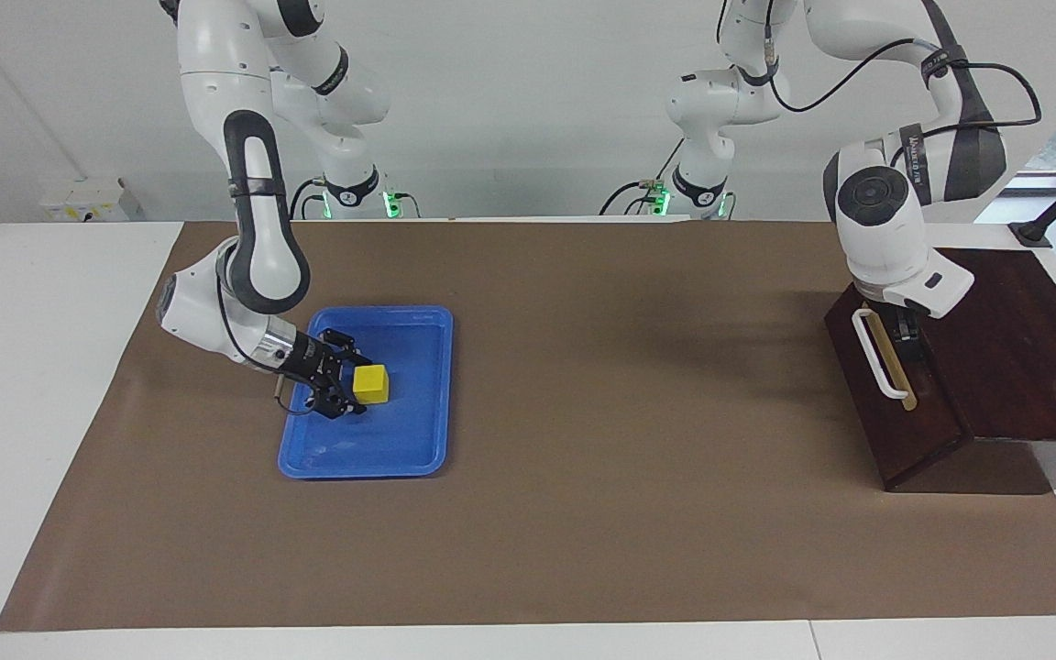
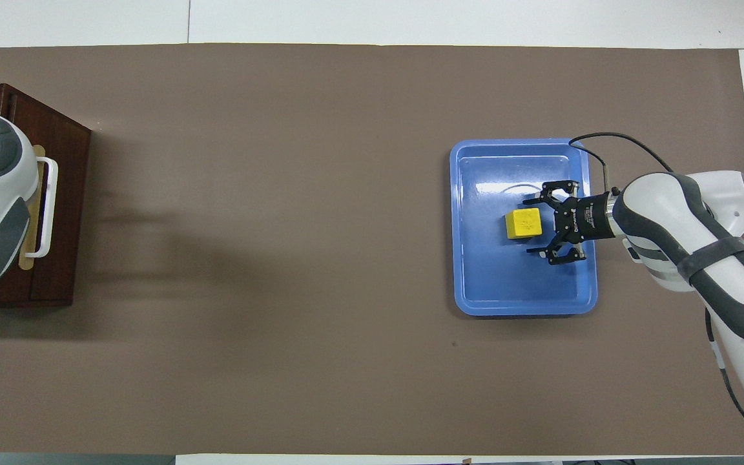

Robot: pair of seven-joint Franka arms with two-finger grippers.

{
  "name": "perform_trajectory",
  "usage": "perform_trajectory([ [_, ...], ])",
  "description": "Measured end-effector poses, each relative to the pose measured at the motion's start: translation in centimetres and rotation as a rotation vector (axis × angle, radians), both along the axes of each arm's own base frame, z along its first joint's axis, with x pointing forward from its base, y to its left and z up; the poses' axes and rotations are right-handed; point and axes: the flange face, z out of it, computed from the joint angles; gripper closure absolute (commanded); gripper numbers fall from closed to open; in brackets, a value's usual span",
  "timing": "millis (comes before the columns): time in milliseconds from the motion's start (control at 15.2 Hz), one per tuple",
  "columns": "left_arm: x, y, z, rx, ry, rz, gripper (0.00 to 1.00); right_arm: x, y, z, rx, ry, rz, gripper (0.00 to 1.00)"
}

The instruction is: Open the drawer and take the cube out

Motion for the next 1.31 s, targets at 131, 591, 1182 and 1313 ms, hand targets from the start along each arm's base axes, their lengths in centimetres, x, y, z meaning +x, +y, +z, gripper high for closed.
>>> perform_trajectory([
  [131, 0.0, 0.0, 0.0, 0.0, 0.0, 0.0, 0.0, 0.5, 0.5, 1.3, 0.016, 0.009, 0.011, 0.0],
  [591, 0.9, -1.9, 3.7, -0.163, 0.014, -0.08, 0.0, 2.8, 0.9, 19.8, -0.242, -0.231, 0.498, 0.0],
  [1182, -1.4, -5.3, 13.4, -0.486, 0.205, -0.59, 0.0, 1.4, -1.3, 30.8, -0.478, -0.457, 1.274, 0.0],
  [1313, -1.8, -5.2, 13.1, -0.503, 0.286, -0.726, 0.0, -0.2, -1.5, 33.0, -0.484, -0.452, 1.379, 0.0],
])
